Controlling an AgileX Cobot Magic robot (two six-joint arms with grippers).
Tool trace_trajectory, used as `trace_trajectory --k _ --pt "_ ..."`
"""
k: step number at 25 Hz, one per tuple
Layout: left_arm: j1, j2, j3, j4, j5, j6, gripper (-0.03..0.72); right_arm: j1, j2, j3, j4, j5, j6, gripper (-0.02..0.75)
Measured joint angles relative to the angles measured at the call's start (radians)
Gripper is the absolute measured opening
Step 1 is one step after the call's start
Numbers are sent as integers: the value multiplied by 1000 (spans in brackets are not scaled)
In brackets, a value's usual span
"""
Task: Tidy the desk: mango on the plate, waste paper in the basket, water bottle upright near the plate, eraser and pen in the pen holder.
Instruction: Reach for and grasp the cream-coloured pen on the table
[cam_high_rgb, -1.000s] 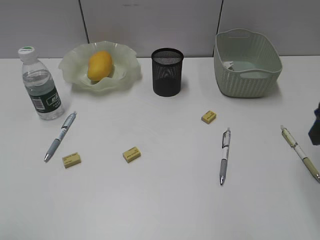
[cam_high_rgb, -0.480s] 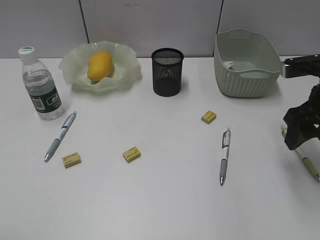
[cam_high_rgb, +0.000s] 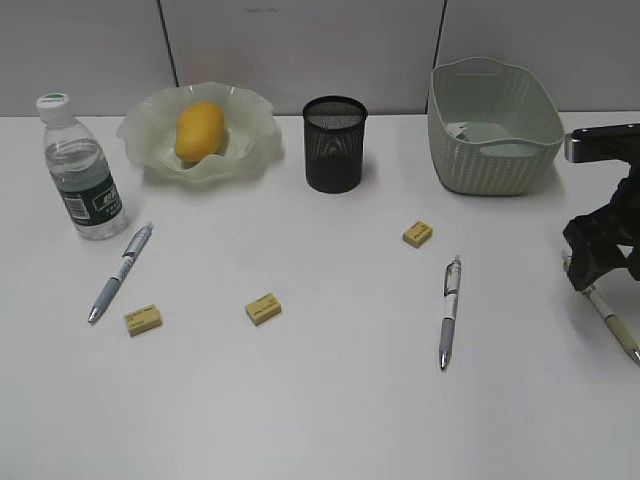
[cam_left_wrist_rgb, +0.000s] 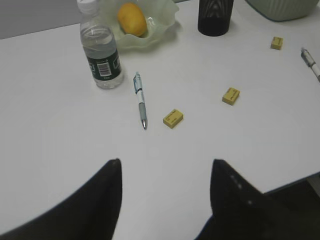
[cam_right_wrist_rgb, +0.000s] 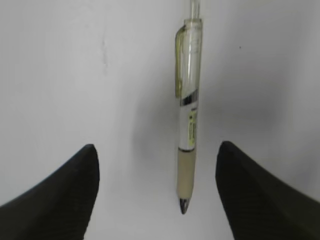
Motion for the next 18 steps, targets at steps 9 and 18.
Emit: trace_trajectory --k 9,18 --pt "90 0 0 1 0 -1 428 0 140 -123 -16 25 -8 571" --pt "93 0 0 2 0 -1 428 -33 204 -138 -14 33 -14 543"
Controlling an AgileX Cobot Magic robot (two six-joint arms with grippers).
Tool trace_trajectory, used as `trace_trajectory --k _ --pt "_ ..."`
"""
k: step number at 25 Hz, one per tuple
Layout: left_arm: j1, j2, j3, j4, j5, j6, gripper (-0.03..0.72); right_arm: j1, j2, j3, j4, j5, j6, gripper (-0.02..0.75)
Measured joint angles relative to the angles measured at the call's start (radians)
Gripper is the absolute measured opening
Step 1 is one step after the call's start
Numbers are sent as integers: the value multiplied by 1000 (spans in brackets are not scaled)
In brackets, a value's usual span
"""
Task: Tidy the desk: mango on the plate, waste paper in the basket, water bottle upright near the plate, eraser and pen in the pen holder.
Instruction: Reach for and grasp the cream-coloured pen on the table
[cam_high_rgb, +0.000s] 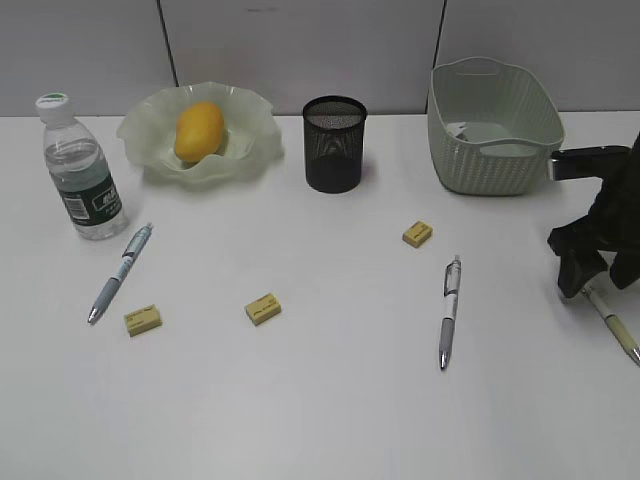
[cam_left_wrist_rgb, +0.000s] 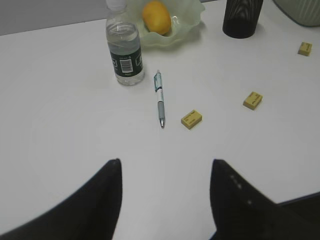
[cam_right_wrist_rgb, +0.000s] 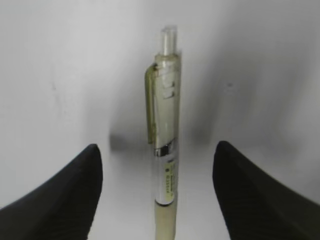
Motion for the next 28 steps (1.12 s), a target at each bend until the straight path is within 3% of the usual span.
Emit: trace_trajectory --k 10,16,18,23,28 --pt "0 0 0 1 0 0 428 -22 50 -4 24 -8 -4 484" --pt "0 0 0 1 0 0 428 -22 51 -5 26 -10 -5 235" --pt "0 0 0 1 0 0 428 -22 52 -5 27 -10 -5 185" --pt "0 0 0 1 0 0 428 -22 52 -5 19 -11 -5 133" --pt "0 0 0 1 0 0 428 -22 52 -5 17 -12 -5 133"
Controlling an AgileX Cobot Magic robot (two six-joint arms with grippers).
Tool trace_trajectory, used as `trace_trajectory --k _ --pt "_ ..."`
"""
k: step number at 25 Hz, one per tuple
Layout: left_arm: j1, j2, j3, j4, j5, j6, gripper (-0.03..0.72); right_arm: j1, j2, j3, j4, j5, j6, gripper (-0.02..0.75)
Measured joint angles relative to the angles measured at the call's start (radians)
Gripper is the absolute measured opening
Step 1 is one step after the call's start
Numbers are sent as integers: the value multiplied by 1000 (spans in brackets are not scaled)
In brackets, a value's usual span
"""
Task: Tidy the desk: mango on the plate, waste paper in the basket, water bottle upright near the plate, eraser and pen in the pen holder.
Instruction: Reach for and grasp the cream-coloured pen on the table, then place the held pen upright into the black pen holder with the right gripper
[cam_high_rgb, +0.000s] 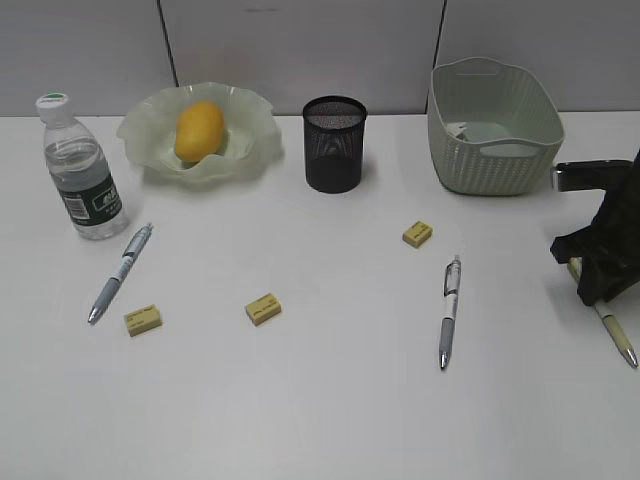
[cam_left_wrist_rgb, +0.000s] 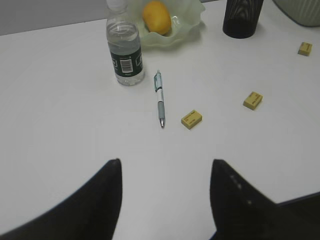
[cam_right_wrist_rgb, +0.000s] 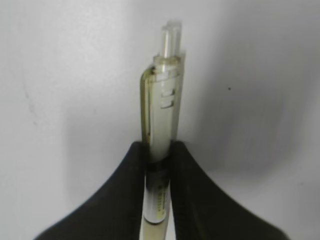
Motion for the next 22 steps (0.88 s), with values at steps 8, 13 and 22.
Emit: trace_trajectory --k 8,13,22 --pt "0 0 0 0 0 0 428 1 -25 0 0 3 0 133" --pt "0 0 0 0 0 0 428 1 -132 0 20 1 0 133" --pt "0 0 0 0 0 0 428 52 -356 -14 79 -120 -6 133"
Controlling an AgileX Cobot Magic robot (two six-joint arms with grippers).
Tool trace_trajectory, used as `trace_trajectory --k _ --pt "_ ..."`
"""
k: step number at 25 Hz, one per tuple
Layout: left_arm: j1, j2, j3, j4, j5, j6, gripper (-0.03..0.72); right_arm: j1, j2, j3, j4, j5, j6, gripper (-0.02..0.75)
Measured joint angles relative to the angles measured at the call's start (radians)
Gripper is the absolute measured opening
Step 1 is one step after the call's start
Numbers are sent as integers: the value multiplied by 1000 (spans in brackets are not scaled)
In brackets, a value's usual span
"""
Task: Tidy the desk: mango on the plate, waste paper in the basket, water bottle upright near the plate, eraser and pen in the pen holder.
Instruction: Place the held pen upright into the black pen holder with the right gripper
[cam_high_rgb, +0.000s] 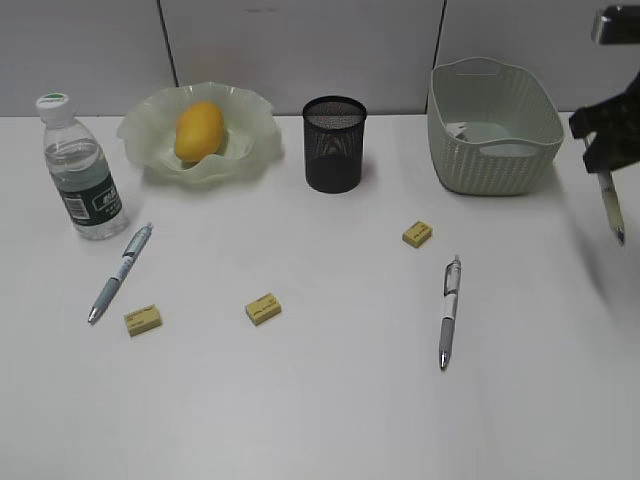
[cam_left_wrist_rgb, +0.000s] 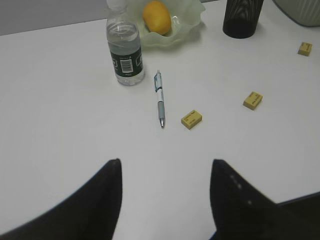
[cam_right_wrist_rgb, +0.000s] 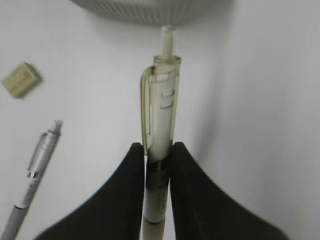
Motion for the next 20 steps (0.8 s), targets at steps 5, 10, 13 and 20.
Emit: trace_trajectory --k 5,10,13,20 --pt "0 0 0 0 0 0 428 117 -35 -98 5 -70 -7 133" --pt "0 0 0 0 0 0 428 235 -35 -174 13 -222 -8 133" --pt "0 0 0 0 0 0 428 295 -35 -179 18 -356 -9 133" --pt "0 0 0 0 0 0 428 396 10 -183 28 -642 -10 133"
